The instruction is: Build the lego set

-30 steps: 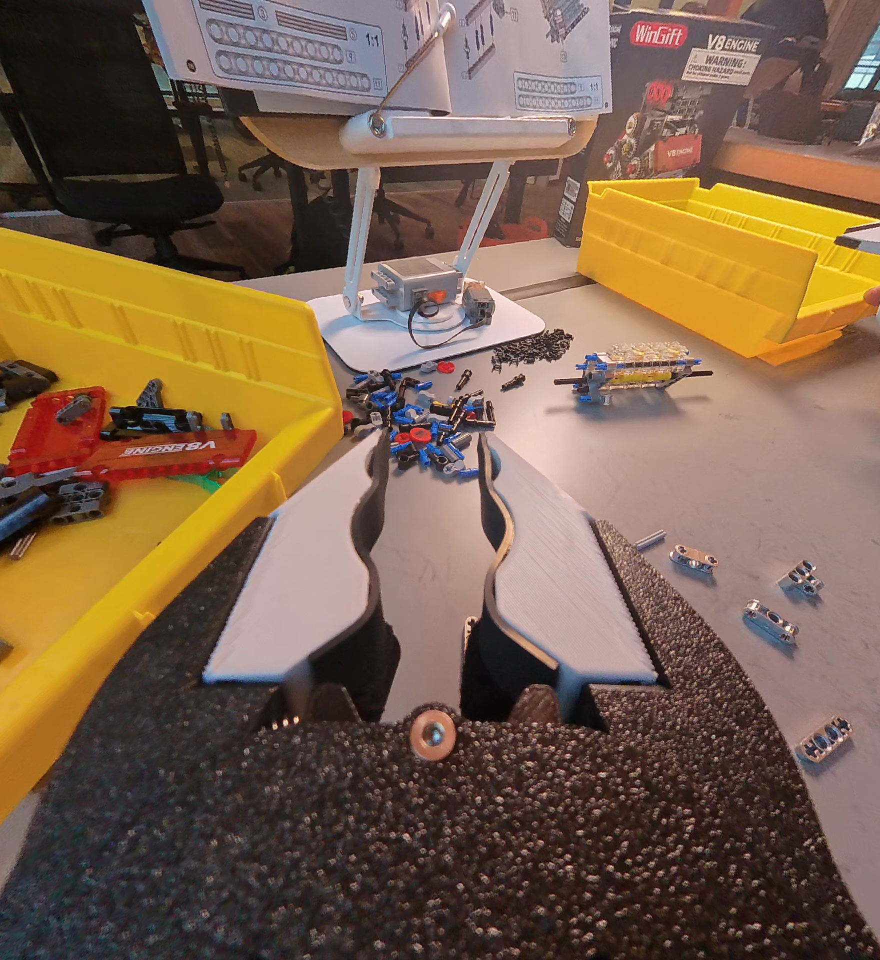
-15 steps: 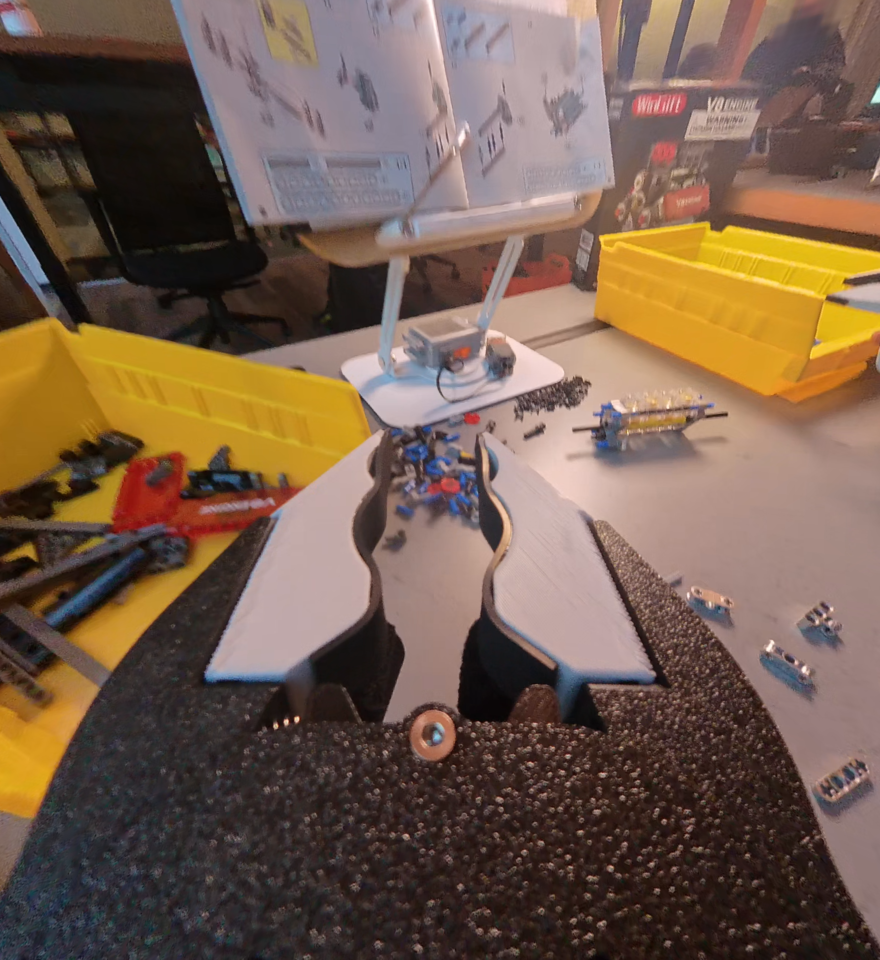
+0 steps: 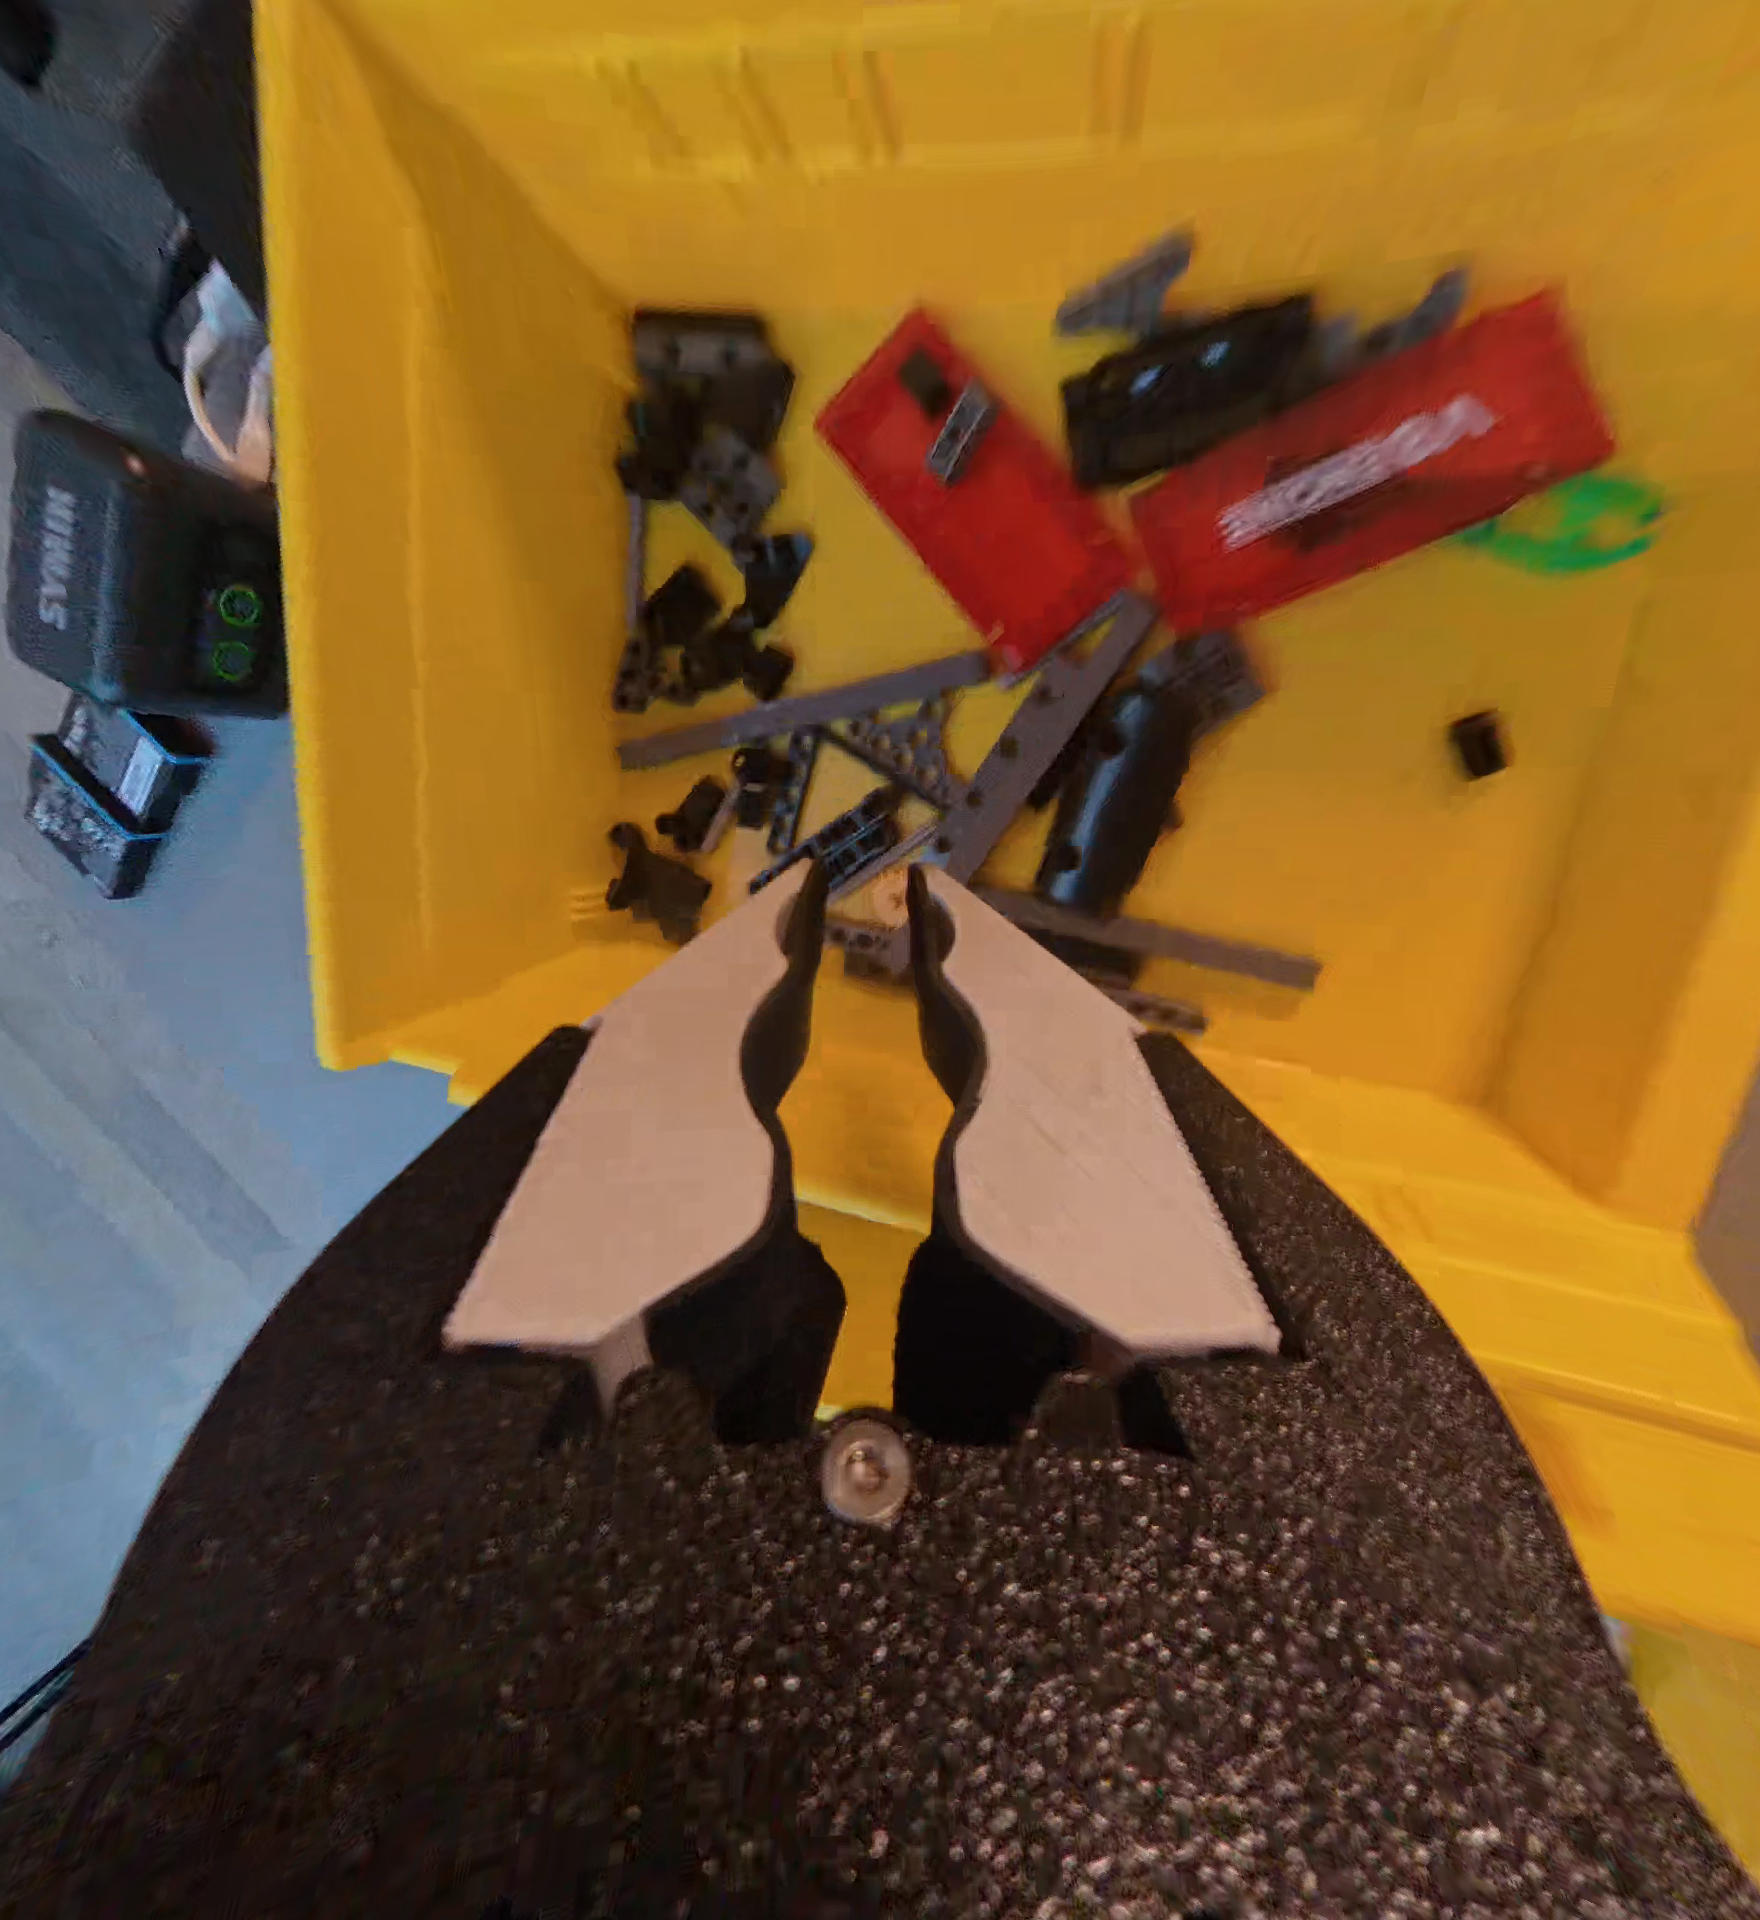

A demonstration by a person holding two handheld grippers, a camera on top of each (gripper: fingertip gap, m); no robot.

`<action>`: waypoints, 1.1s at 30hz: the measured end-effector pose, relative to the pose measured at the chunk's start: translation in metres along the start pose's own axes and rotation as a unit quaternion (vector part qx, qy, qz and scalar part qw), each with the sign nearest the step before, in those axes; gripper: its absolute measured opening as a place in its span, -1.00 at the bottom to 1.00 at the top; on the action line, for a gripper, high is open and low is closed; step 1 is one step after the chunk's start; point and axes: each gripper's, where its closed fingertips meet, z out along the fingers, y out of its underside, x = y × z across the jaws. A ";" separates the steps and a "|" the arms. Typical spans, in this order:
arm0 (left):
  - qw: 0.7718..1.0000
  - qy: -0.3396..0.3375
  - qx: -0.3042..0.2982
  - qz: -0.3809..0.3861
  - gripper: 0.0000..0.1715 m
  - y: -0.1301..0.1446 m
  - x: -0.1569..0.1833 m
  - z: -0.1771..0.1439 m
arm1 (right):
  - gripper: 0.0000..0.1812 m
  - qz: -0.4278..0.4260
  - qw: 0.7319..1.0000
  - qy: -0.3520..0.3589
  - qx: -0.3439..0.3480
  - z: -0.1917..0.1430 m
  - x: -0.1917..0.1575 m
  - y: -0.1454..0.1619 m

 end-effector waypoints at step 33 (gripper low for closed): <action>0.956 0.124 -0.229 0.134 -0.95 0.040 0.001 0.087 | -0.51 -0.061 0.995 -0.076 -0.028 0.006 -0.035 0.015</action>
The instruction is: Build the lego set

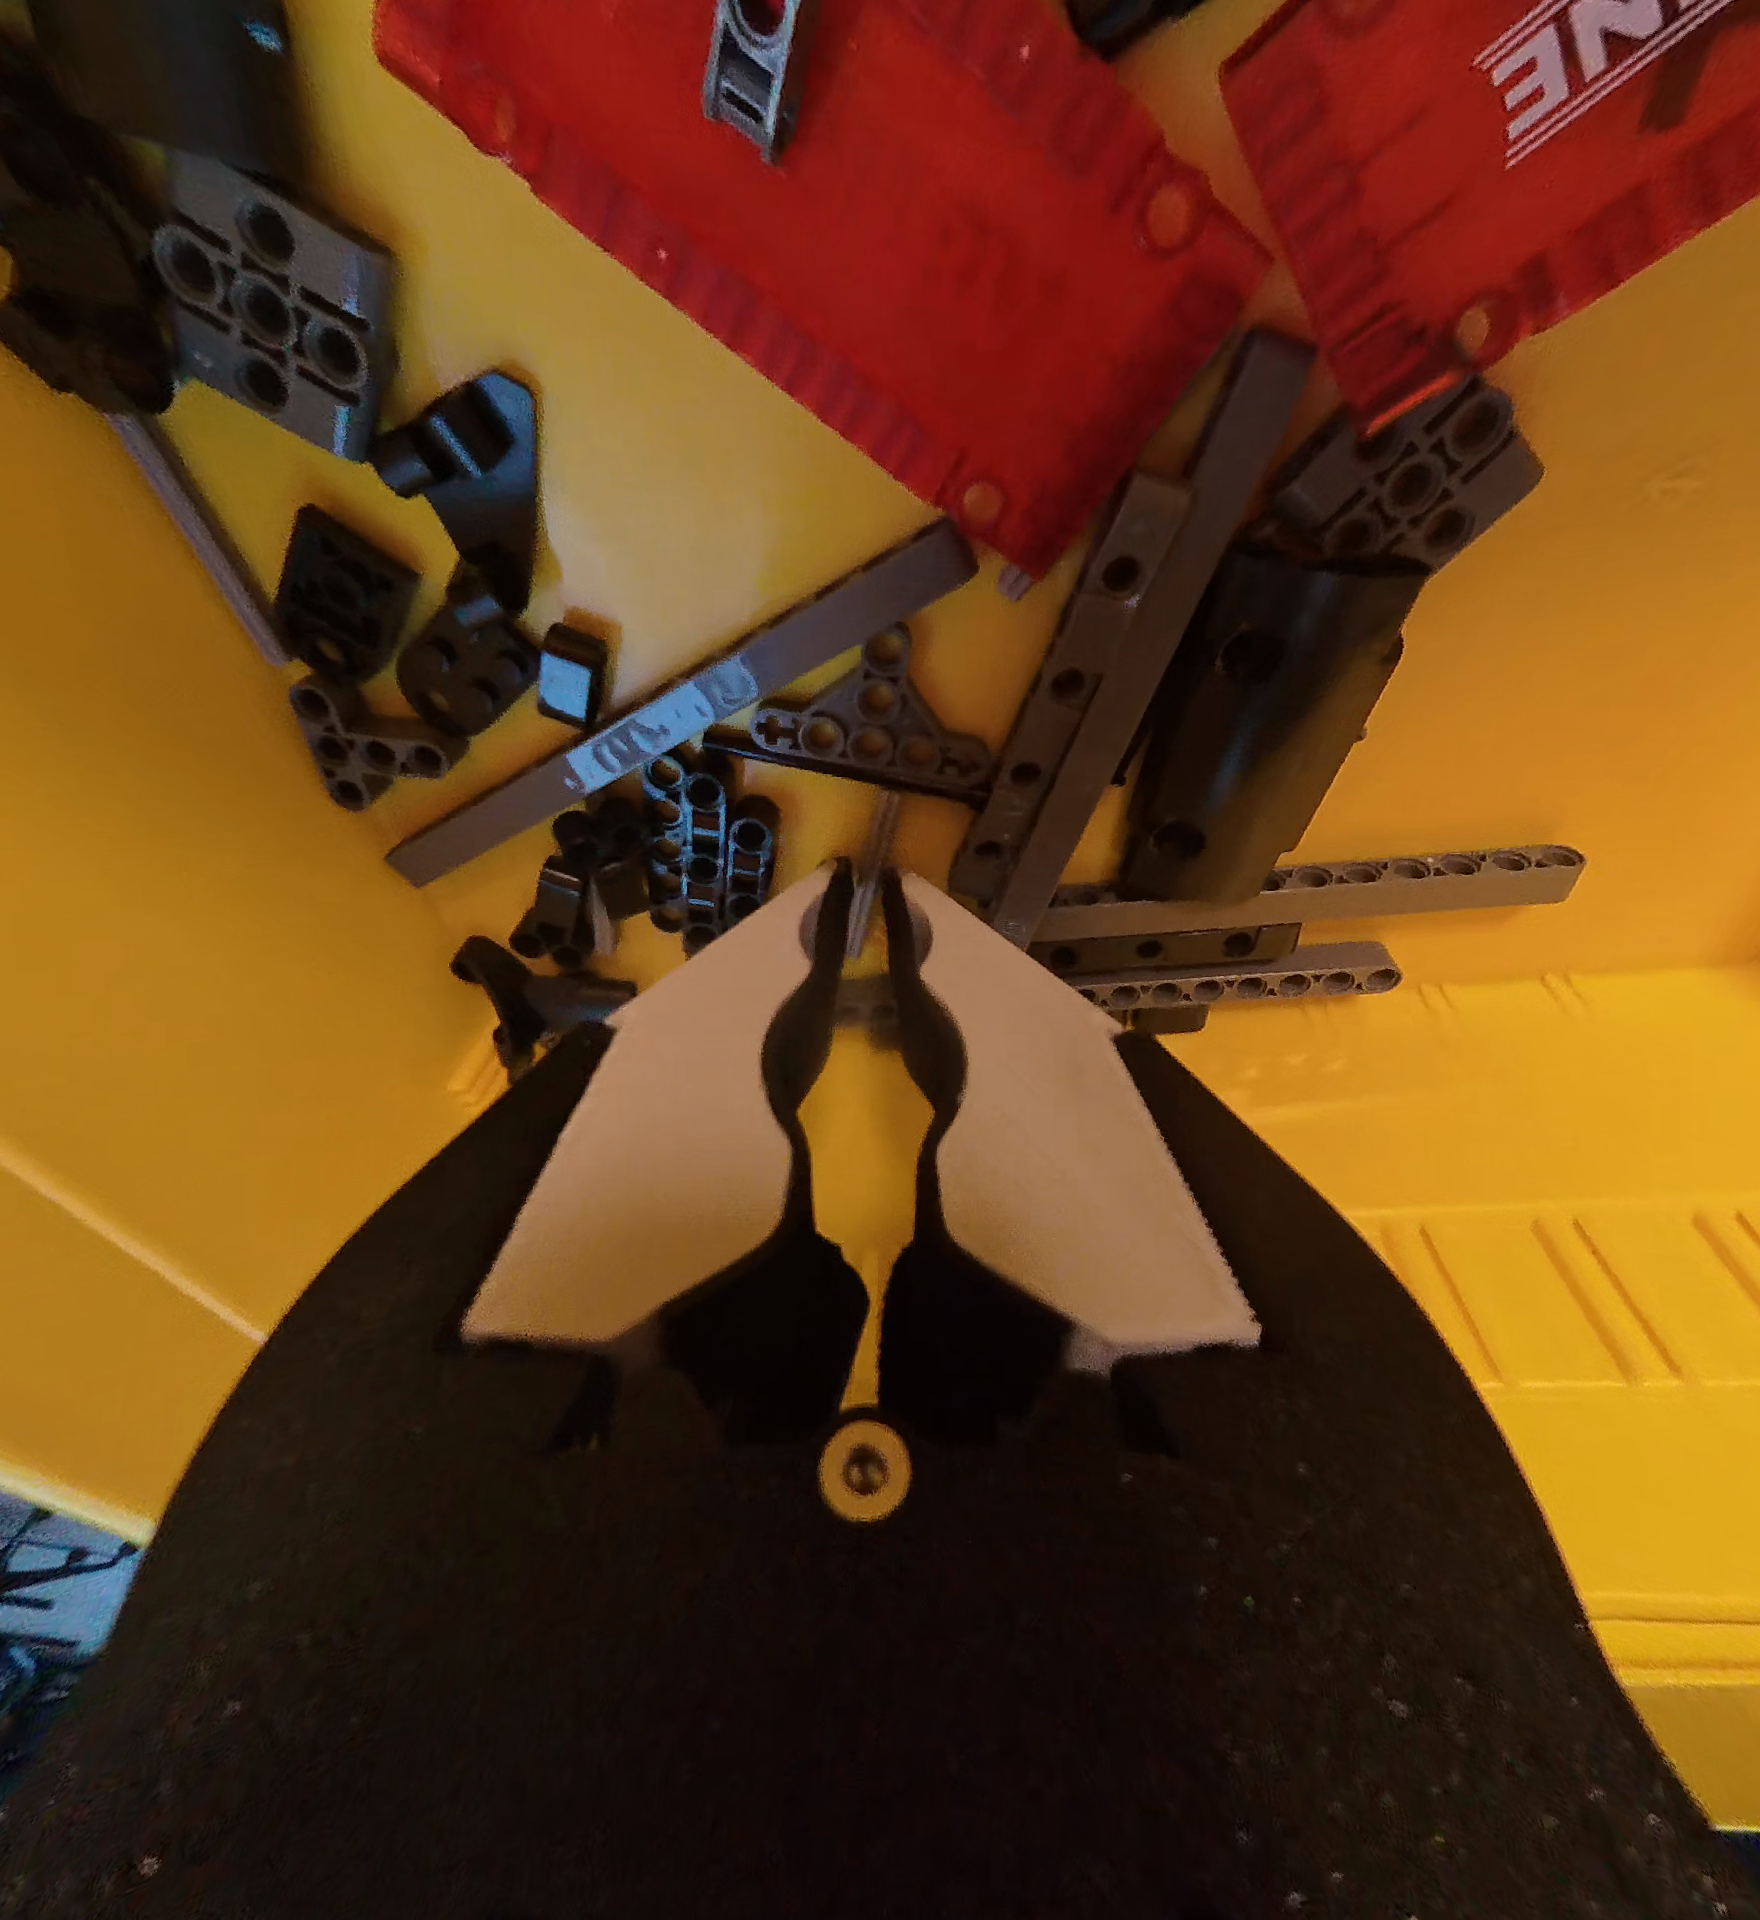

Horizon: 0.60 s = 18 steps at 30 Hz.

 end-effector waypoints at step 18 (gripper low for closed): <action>0.892 0.045 0.438 0.101 -0.97 -0.151 0.221 -0.185 | -0.50 0.014 0.986 -0.159 0.051 -0.012 -0.070 -0.037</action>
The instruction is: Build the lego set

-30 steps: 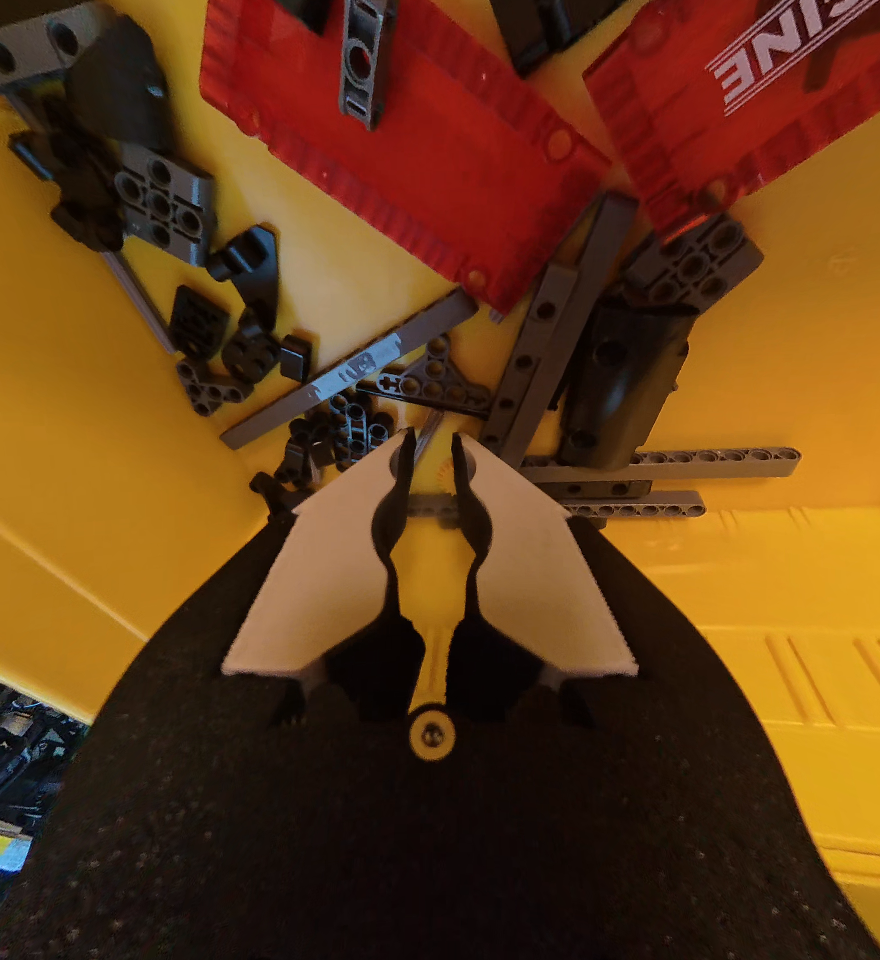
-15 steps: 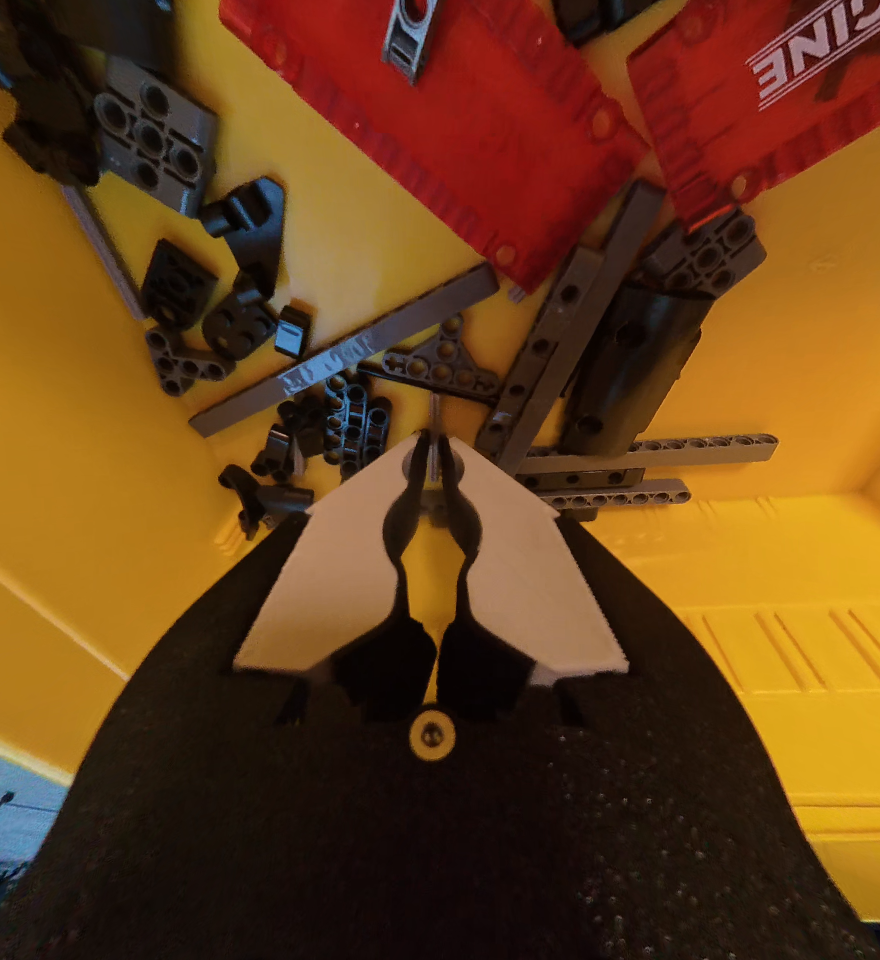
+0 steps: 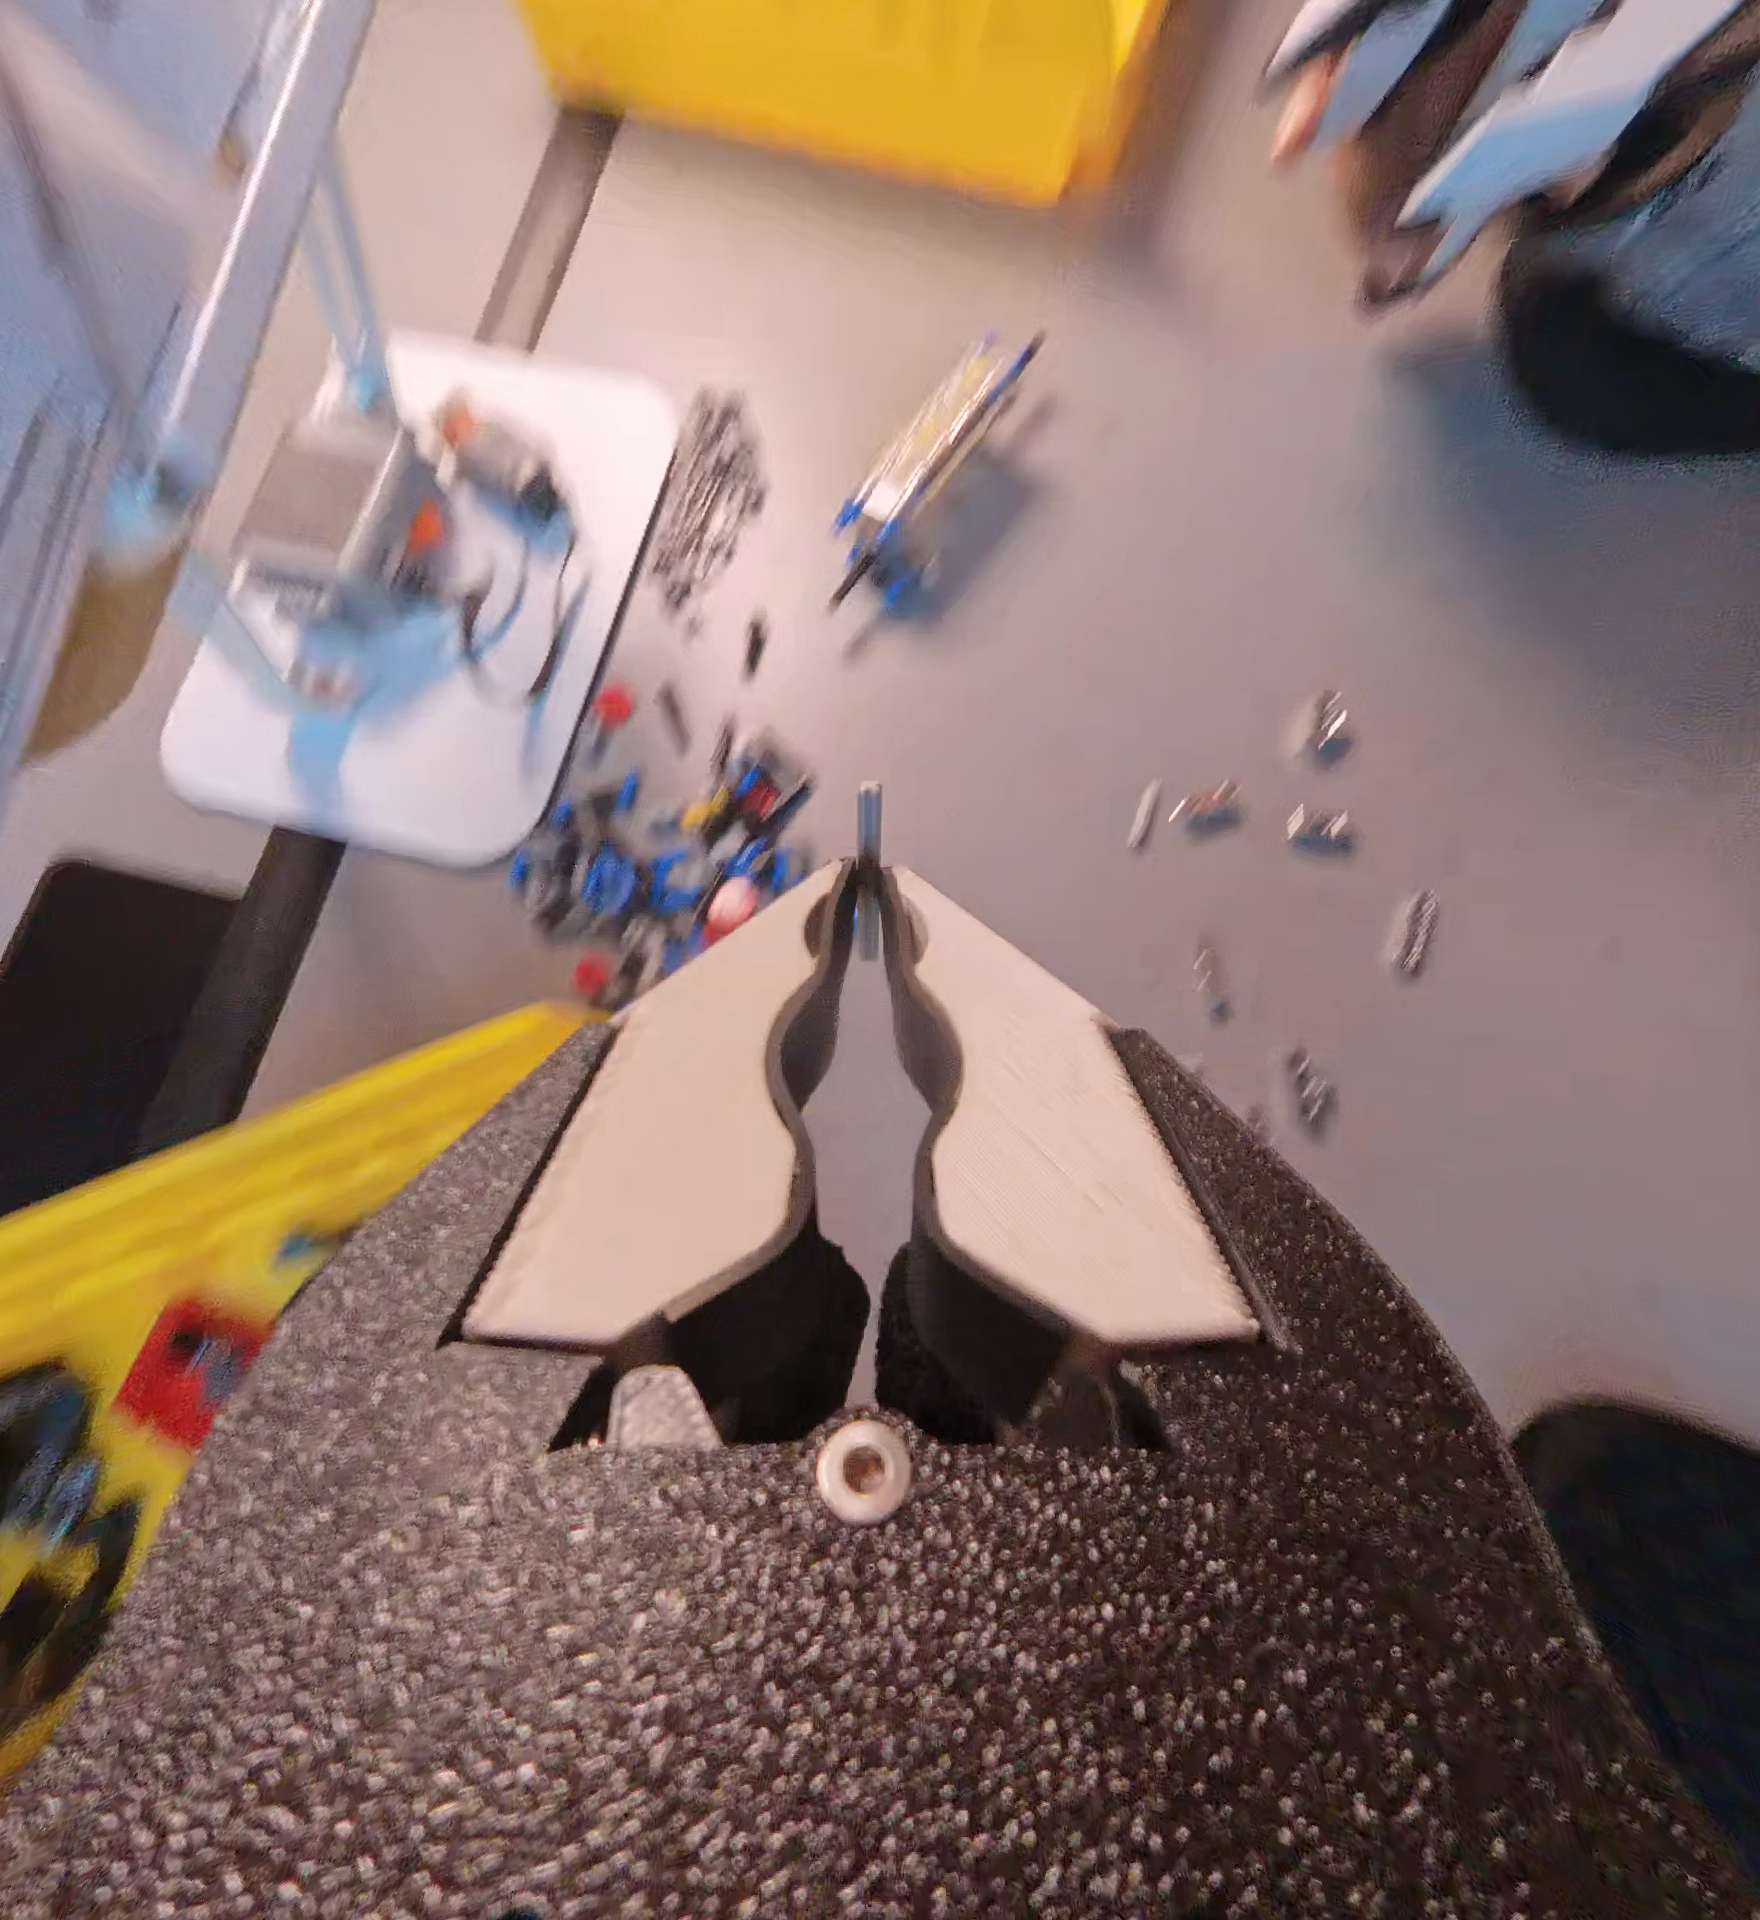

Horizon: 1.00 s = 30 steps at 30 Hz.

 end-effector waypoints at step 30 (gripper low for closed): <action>0.952 -0.163 0.254 -0.055 -0.85 -0.048 0.064 0.020 | -0.98 -0.195 0.949 -0.076 -0.236 -0.002 -0.036 0.074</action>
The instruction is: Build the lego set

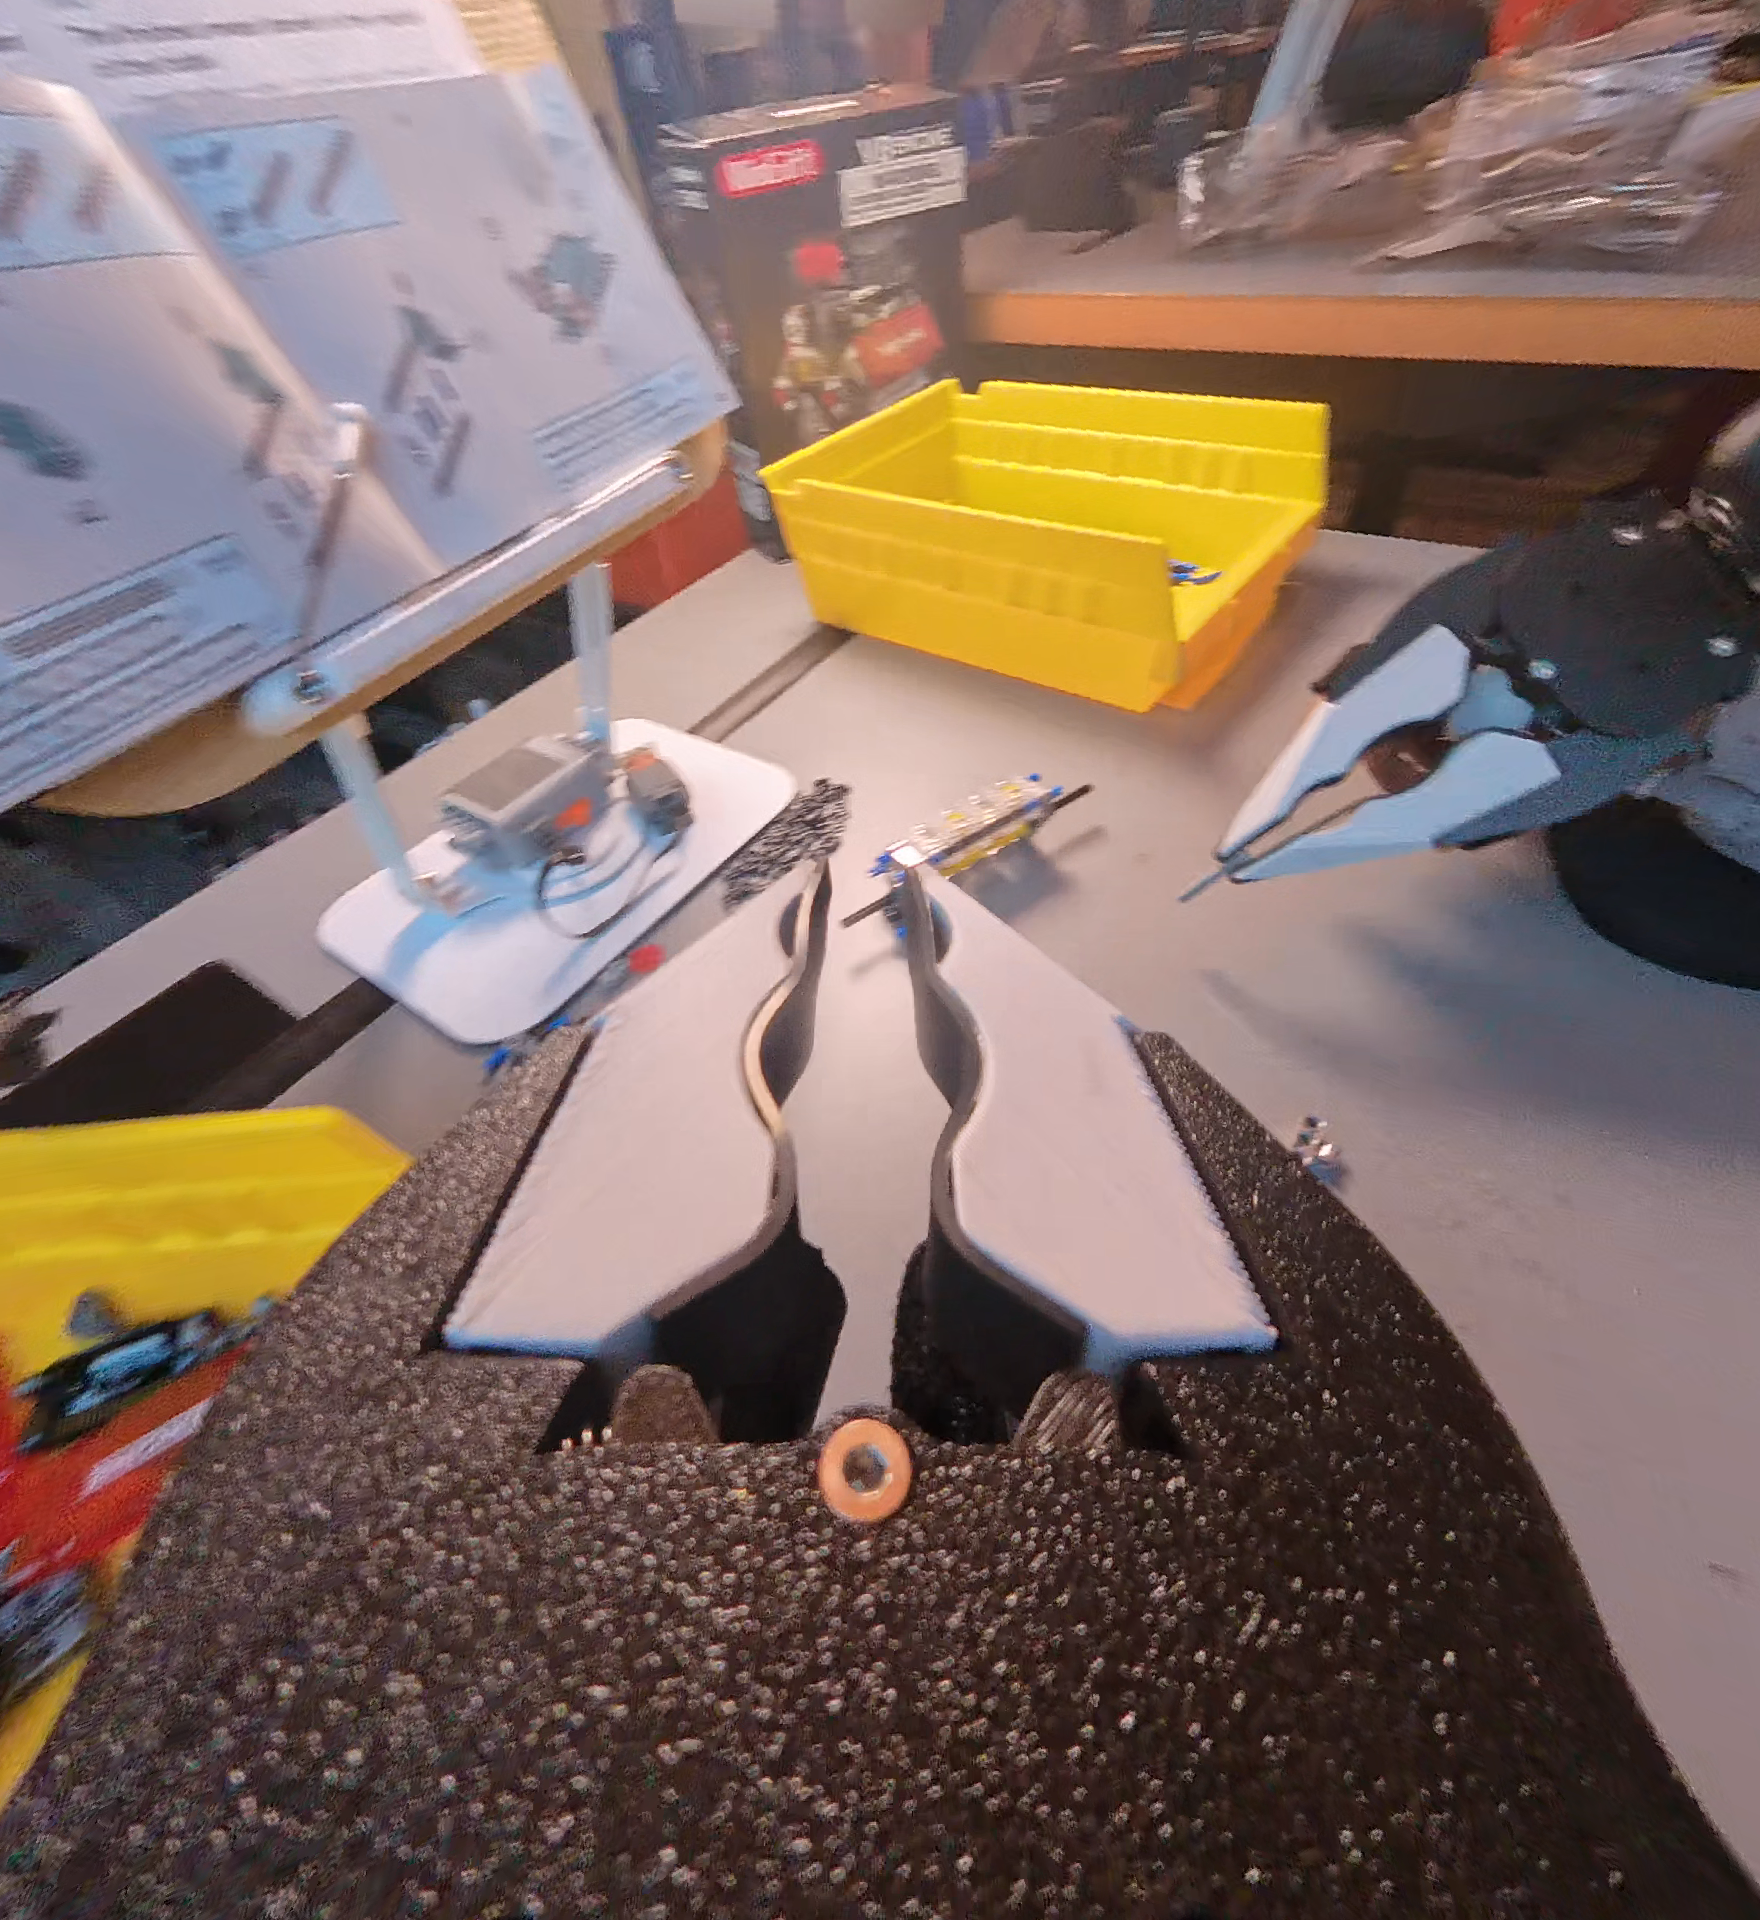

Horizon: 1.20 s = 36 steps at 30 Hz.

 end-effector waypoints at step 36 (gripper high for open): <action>0.841 -0.212 -0.496 -0.030 -0.83 0.184 -0.375 -0.061 | -0.54 0.176 0.975 -0.035 0.131 -0.006 0.016 -0.018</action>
